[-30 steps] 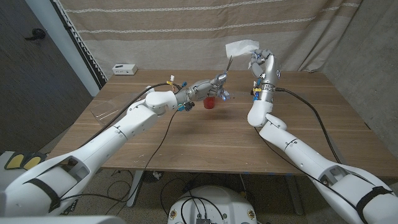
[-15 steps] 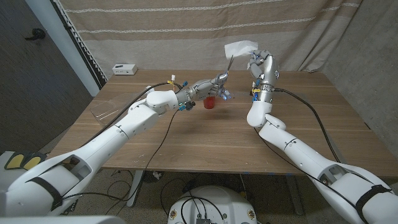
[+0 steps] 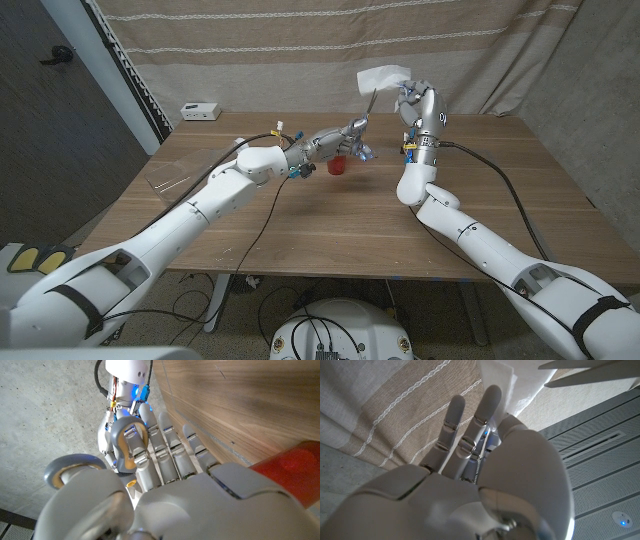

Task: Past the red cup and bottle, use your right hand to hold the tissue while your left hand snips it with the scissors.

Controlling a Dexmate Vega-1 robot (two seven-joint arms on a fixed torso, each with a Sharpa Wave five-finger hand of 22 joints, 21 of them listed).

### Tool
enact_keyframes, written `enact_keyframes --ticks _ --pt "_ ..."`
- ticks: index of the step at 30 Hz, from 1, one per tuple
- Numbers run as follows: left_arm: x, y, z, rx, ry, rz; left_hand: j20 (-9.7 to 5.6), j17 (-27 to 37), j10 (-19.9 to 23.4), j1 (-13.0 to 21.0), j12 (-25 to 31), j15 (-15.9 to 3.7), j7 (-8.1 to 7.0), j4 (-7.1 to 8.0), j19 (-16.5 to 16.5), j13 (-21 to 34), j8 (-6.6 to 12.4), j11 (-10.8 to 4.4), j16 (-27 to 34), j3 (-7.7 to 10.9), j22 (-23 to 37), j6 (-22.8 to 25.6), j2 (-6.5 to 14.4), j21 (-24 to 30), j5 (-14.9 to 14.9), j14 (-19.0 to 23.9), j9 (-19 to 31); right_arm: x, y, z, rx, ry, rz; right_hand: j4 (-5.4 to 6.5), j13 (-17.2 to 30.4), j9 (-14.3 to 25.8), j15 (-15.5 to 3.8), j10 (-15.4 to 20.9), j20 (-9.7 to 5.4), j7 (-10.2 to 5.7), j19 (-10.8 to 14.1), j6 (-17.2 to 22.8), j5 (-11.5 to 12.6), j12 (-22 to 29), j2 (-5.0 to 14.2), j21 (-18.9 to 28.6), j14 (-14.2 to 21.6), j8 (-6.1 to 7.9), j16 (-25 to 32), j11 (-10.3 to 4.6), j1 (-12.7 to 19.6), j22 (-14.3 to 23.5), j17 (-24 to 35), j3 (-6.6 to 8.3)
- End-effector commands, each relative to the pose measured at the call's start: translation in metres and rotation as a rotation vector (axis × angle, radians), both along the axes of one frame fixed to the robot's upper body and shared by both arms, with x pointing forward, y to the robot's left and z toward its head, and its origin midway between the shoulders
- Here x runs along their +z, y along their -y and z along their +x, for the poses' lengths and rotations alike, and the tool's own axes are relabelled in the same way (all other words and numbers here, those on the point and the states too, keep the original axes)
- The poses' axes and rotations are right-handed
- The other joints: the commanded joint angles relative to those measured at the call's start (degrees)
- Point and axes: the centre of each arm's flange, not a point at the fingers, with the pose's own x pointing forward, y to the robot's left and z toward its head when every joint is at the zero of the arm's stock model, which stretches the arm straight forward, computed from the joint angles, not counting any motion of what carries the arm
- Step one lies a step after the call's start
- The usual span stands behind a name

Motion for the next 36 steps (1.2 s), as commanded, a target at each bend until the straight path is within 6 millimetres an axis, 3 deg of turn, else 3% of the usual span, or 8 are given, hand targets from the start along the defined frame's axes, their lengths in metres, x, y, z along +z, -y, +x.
enact_keyframes --ticks 1,12,36 --pt "-0.001 0.003 0.001 -0.018 -0.001 -0.001 0.57 0.1 2.3 0.4 0.3 -6.25 1.72 0.54 0.0 0.2 -0.1 -2.6 0.1 -0.09 0.1 -1.7 -0.1 0.1 0.4 0.2 0.2 -0.001 -0.002 -0.001 -0.01 0.01 -0.025 0.06 0.2 0.0 -0.22 0.3 -6.6 -0.49 -0.3 0.0 -0.3 -0.3 0.18 0.5 -0.1 -0.22 -0.3 -0.5 -0.3 0.1 0.3 0.4" --pt "-0.002 0.004 -0.001 -0.023 -0.001 -0.001 0.56 0.1 2.4 0.4 0.3 -6.16 1.72 0.66 -0.1 0.0 -0.11 -2.48 0.1 -0.12 0.1 -1.7 -0.1 0.1 0.4 0.1 0.1 -0.003 -0.009 -0.001 -0.018 0.013 -0.046 -0.04 0.1 -0.2 -0.23 0.5 -6.65 -0.47 -0.7 0.3 -0.6 -0.4 0.1 0.9 -0.2 -0.11 -0.6 -0.28 -0.4 0.1 0.4 0.56" --pt "-0.002 0.004 -0.001 -0.025 -0.001 -0.009 0.51 0.1 2.3 0.3 0.5 -6.31 1.66 0.91 -0.2 -0.1 0.02 -2.49 0.1 -0.11 0.1 -1.6 -0.1 0.1 0.4 0.2 0.2 -0.008 -0.013 -0.001 -0.03 0.022 -0.09 -0.25 -1.1 -1.0 -0.22 1.7 -6.47 -1.18 -1.4 1.5 -0.7 -1.2 -0.8 1.2 0.1 0.19 -0.9 -1.39 -0.7 0.0 1.0 1.2"
